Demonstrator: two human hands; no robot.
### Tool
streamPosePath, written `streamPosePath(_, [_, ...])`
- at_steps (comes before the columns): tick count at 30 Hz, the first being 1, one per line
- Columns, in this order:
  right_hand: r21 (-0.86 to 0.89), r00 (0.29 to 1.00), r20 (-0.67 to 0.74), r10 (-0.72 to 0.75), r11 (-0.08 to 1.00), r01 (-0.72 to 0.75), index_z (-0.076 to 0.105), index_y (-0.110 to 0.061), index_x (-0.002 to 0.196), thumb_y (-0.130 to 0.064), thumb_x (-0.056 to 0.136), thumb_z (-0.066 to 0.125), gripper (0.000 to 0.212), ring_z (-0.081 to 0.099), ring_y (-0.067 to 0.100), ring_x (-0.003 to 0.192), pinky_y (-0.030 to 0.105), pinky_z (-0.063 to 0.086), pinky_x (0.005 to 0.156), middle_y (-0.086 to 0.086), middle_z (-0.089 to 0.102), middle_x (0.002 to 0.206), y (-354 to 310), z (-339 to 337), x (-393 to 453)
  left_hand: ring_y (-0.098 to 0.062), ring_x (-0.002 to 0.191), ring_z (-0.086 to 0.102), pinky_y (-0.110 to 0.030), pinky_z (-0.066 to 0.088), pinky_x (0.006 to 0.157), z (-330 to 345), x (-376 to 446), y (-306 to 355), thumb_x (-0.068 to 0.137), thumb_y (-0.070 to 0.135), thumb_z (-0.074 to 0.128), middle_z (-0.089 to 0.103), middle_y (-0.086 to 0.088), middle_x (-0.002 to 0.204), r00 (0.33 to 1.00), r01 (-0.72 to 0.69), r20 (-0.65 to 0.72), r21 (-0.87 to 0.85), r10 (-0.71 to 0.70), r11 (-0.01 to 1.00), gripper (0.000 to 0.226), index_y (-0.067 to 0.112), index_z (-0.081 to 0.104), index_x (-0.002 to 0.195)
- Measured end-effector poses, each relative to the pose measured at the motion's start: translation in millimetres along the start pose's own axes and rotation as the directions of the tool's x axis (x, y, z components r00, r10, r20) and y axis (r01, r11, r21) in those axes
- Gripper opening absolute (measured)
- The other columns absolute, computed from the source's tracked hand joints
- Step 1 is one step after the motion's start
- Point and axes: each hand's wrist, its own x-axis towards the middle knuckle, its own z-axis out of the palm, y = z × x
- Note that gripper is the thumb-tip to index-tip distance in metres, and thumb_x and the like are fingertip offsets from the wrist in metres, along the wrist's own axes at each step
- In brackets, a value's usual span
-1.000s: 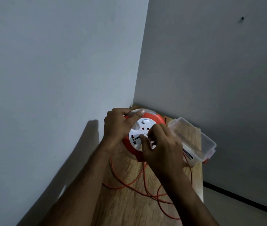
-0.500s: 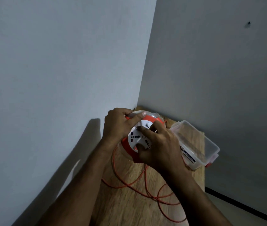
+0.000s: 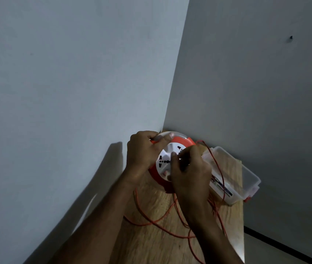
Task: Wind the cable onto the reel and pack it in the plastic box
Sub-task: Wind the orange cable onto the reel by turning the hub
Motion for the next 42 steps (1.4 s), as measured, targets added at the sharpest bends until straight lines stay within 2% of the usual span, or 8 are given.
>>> streamPosePath(4, [-0.298, 0.908, 0.175, -0.381, 0.858, 0.418, 0.063, -0.019, 0.117, -0.026, 0.081, 0.08, 0.04, 0.067, 0.018, 0.08, 0.026, 0.055, 0.06, 0.005, 0.068, 0.112, 3, -16, -7, -0.006, 0.063, 0.068, -0.041, 0.061, 0.066, -11, 8, -6, 0.074, 0.083, 0.054, 0.072, 0.009, 0.064, 1.0, 0.012, -0.006, 0.027, -0.012, 1.0, 0.068, 0.019, 0.074, 0.068])
streamPosePath(10, [-0.497, 0.895, 0.387, -0.221, 0.768, 0.404, 0.059, -0.024, 0.133, -0.039, 0.067, 0.087, 0.074, 0.063, 0.033, 0.109, 0.04, 0.06, 0.074, 0.015, 0.056, 0.129, -6, -8, -7, 0.0, 0.065, 0.066, -0.035, 0.062, 0.065, -7, 4, -8, 0.072, 0.084, 0.054, 0.074, 0.012, 0.07, 1.0, -0.01, 0.001, 0.039, 0.01, 0.999, 0.064, 0.025, 0.078, 0.076])
streamPosePath(17, [-0.332, 0.9, 0.326, -0.29, 0.856, 0.396, 0.072, -0.018, 0.12, -0.032, 0.06, 0.094, 0.065, 0.071, 0.031, 0.084, 0.038, 0.062, 0.065, 0.011, 0.069, 0.112, 5, -6, 1, -0.005, 0.07, 0.068, -0.038, 0.062, 0.071, -11, 2, -6, 0.072, 0.085, 0.054, 0.077, 0.008, 0.077, 0.999, -0.039, 0.013, 0.051, 0.038, 0.998, 0.068, 0.021, 0.078, 0.08])
streamPosePath(26, [0.054, 0.989, 0.027, 0.142, 0.988, -0.143, 0.058, -0.022, 0.104, -0.048, 0.072, 0.084, 0.049, 0.062, -0.009, 0.074, 0.002, 0.044, 0.055, -0.013, 0.064, 0.088, 1, 12, 6, -0.01, 0.071, 0.07, -0.036, 0.061, 0.069, -9, -1, 3, 0.078, 0.077, 0.06, 0.077, 0.006, 0.078, 0.996, -0.048, -0.067, 0.029, 0.05, 0.998, 0.061, 0.019, 0.079, 0.081])
streamPosePath(34, [0.53, 0.759, 0.248, 0.602, 0.571, -0.627, 0.048, -0.021, 0.096, -0.015, 0.091, 0.065, 0.019, 0.074, 0.019, 0.063, 0.029, 0.057, 0.049, 0.015, 0.068, 0.094, 2, 21, 13, -0.013, 0.07, 0.067, -0.027, 0.053, 0.065, -2, -5, -2, 0.08, 0.072, 0.063, 0.076, 0.004, 0.076, 0.993, -0.102, -0.055, 0.115, 0.109, 0.988, 0.058, 0.017, 0.079, 0.08])
streamPosePath(38, [0.204, 0.996, 0.061, 0.072, 0.975, -0.083, 0.057, -0.027, 0.097, -0.016, 0.091, 0.066, 0.015, 0.07, 0.009, 0.068, 0.022, 0.056, 0.052, -0.002, 0.069, 0.088, 2, -1, 4, -0.014, 0.066, 0.068, -0.039, 0.058, 0.067, -7, -2, -7, 0.078, 0.076, 0.058, 0.073, 0.003, 0.067, 0.999, -0.017, -0.037, 0.042, 0.019, 0.999, 0.063, 0.016, 0.077, 0.073])
streamPosePath(40, [-0.131, 0.93, 0.103, -0.354, 0.922, 0.365, 0.061, -0.025, 0.108, -0.02, 0.084, 0.074, 0.028, 0.067, 0.012, 0.079, 0.022, 0.054, 0.06, -0.001, 0.068, 0.101, 5, -12, -2, -0.012, 0.063, 0.067, -0.034, 0.056, 0.064, -9, 0, -11, 0.08, 0.075, 0.059, 0.071, 0.005, 0.063, 1.0, -0.012, -0.004, 0.037, 0.013, 0.999, 0.061, 0.017, 0.075, 0.069])
streamPosePath(42, [-0.301, 0.869, 0.251, -0.427, 0.818, 0.489, 0.063, -0.02, 0.119, -0.027, 0.077, 0.082, 0.047, 0.069, 0.023, 0.089, 0.026, 0.054, 0.063, 0.008, 0.065, 0.117, 6, -15, -5, -0.009, 0.065, 0.068, -0.026, 0.053, 0.065, -9, 2, -12, 0.081, 0.073, 0.061, 0.072, 0.01, 0.066, 1.0, -0.01, 0.002, 0.041, 0.01, 0.999, 0.057, 0.019, 0.075, 0.072])
